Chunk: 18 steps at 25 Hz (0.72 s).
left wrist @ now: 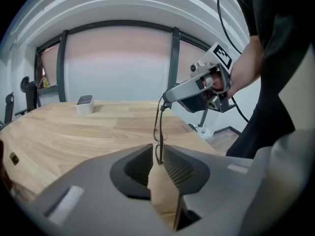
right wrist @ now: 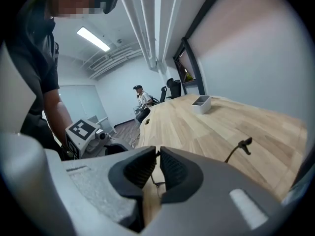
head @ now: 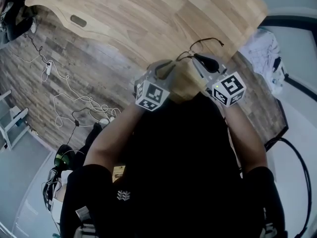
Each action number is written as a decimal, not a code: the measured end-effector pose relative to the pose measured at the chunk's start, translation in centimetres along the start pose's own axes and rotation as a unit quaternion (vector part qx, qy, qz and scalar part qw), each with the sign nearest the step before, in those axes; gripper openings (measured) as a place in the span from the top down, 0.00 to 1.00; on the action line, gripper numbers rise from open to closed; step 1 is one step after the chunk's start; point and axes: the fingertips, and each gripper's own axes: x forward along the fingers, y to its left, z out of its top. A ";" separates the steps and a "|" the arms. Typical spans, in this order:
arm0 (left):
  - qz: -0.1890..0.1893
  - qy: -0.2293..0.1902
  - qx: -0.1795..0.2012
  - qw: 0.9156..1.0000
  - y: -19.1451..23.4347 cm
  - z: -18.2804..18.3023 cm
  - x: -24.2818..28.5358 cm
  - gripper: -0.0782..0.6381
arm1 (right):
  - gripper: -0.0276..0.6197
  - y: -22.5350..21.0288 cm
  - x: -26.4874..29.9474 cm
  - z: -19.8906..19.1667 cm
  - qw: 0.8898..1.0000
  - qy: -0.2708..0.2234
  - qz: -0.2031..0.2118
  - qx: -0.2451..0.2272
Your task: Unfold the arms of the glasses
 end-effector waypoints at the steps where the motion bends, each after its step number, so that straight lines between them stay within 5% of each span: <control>1: 0.009 -0.001 -0.003 1.000 0.3 -0.1 -0.7 0.79 | 0.91 0.4 0.0 0.1 1.000 0.003 0.002 -0.011; 6: 0.049 -0.010 -0.019 0.999 0.9 -0.1 -3.8 0.79 | 0.91 2.6 -0.4 0.2 0.998 0.010 0.012 -0.062; 18: 0.087 -0.018 -0.036 0.995 -1.4 -0.8 -7.9 0.79 | 0.91 7.1 -0.6 -0.9 0.994 0.027 0.041 -0.099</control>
